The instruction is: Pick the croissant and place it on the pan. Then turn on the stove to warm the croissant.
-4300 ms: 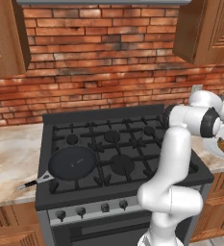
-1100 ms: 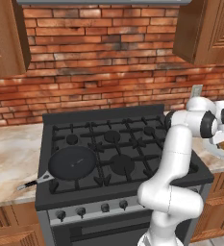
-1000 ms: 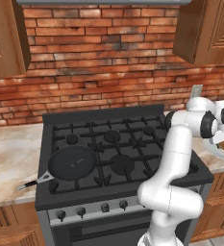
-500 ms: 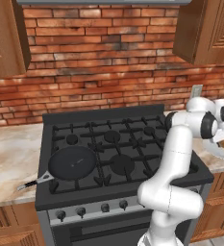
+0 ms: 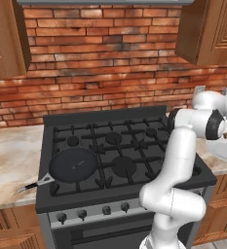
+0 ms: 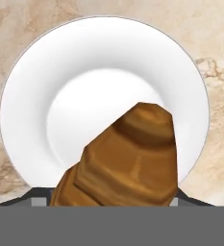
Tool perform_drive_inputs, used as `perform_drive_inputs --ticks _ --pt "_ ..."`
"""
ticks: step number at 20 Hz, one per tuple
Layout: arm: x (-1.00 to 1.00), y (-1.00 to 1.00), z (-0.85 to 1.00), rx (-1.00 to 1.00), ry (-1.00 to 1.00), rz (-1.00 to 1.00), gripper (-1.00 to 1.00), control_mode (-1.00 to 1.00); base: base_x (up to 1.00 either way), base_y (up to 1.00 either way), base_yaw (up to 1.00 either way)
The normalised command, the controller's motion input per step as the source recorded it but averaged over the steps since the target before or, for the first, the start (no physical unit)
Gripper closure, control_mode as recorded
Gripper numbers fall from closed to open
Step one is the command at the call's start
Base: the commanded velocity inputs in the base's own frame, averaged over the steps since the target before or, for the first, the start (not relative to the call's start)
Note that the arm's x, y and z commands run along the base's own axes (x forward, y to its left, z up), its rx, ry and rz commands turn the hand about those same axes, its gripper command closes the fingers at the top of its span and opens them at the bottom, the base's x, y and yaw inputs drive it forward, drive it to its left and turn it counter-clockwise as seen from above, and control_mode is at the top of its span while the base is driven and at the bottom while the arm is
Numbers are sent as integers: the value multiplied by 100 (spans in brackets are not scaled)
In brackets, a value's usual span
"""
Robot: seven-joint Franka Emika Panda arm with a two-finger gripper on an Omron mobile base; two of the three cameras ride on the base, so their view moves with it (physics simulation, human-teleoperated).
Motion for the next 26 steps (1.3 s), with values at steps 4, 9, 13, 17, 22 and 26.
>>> perform_drive_inputs --ticks 4,9,13,17,22,26 --pt "-18 54 22 -5 -12 0 100 -100 0 0 0" --pt "-3 75 9 -5 -11 1 100 -100 0 0 0" --pt "-5 89 16 -6 -12 3 100 -100 0 0 0" --pt "-20 87 35 -11 -15 3 100 -100 0 0 0" --pt "-23 61 39 -8 -16 2 100 -100 0 0 0" --pt "0 1 0 0 0 0 100 -100 0 0 0"
